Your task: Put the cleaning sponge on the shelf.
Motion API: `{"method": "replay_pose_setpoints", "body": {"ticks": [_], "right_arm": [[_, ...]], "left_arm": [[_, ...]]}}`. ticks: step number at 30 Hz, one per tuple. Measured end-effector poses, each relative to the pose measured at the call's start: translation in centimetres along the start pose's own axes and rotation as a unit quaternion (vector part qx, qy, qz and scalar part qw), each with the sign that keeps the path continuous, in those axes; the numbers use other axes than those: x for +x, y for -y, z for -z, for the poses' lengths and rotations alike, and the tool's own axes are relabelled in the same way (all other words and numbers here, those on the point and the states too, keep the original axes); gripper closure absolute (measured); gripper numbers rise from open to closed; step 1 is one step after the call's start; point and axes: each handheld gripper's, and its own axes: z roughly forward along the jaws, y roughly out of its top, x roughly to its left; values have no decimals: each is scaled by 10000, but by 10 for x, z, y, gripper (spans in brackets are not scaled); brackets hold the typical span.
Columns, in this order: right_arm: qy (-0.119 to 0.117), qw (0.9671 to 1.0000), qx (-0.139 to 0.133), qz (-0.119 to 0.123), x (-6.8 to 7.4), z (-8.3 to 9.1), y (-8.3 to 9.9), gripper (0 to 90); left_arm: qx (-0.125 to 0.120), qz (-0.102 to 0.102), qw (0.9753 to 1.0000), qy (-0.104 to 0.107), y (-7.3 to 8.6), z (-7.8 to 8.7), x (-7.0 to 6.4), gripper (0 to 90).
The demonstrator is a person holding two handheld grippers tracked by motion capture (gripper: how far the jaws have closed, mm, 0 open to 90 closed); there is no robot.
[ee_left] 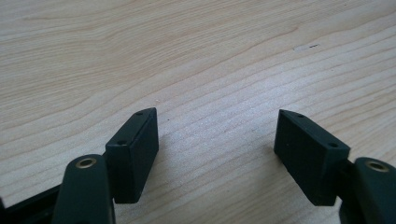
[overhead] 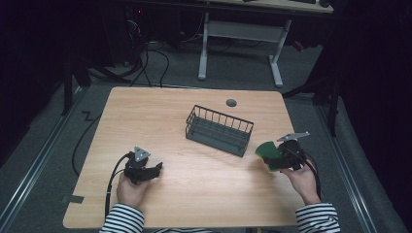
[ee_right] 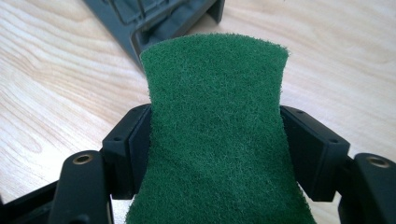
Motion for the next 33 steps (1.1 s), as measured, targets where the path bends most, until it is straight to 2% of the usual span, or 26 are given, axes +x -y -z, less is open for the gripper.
{"method": "replay_pose_setpoints", "body": {"ticks": [5,10,12,16,33], "right_arm": [[38,9999,-98,42,-5,12,-12,302],[4,9997,-248,-83,-14,23,-28,302],[7,9996,-278,-54,-15,26,-35,303],[17,9995,-296,81,-14,26,-51,302],[-37,9984,-373,415,-5,24,-97,302]], "left_arm": [[-5,12,10000,-10,0,0,0,314],[0,4,10000,-16,0,0,0,314],[-1,4,10000,-15,0,0,0,314],[-1,3,10000,-16,0,0,0,314],[-3,-20,10000,0,0,0,0,322]]}}
